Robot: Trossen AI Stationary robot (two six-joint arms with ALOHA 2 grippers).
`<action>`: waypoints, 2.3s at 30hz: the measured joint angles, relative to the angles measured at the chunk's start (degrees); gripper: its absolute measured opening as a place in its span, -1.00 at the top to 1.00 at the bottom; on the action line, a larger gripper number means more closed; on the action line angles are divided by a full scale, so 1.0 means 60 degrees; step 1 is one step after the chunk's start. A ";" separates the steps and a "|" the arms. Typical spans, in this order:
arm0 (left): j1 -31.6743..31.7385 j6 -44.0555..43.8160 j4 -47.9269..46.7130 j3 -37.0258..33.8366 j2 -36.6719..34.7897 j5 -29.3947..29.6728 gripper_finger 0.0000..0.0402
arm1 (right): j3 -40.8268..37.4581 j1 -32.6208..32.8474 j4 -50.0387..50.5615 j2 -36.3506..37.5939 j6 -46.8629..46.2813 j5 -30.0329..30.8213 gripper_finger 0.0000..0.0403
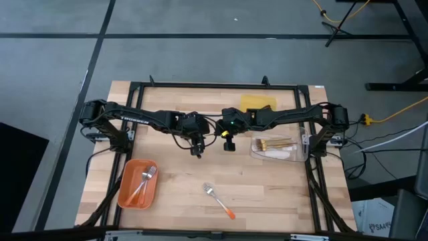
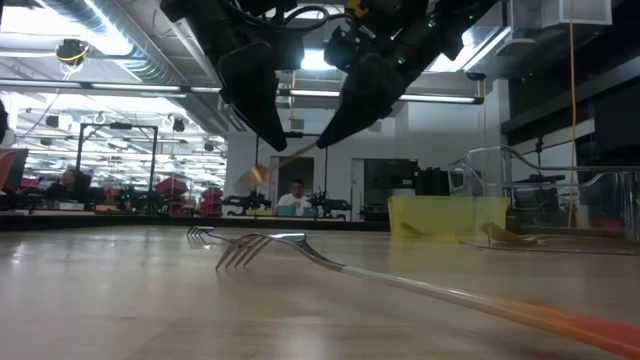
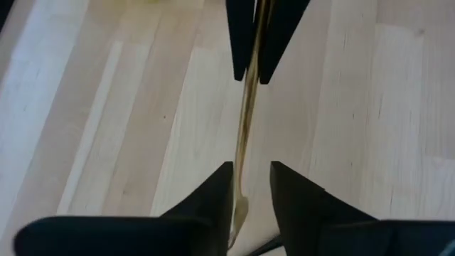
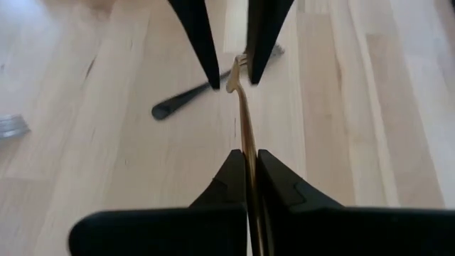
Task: Sort silverware by color (type)
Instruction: Put the gold fork into the transparent bin
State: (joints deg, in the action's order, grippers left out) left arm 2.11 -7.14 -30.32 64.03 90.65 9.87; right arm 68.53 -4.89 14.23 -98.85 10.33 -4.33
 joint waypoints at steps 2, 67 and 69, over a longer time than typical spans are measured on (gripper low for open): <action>0.0000 0.0004 0.0061 0.0000 0.0000 0.0000 0.51 | 0.0000 0.0000 0.0205 0.0040 0.0000 -0.0001 0.99; -0.0004 -0.0033 0.0244 0.0000 0.0000 0.0015 0.41 | -0.4533 0.6441 0.9264 0.6521 -1.0678 0.6378 0.95; -0.0004 -0.0033 0.0244 0.0000 0.0000 0.0018 0.41 | -0.4798 0.6441 0.8919 0.6521 -1.0647 0.6378 0.95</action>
State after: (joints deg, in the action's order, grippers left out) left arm 2.09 -7.33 -28.86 64.03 90.65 9.98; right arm 39.74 33.76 67.74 -59.72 -53.56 33.94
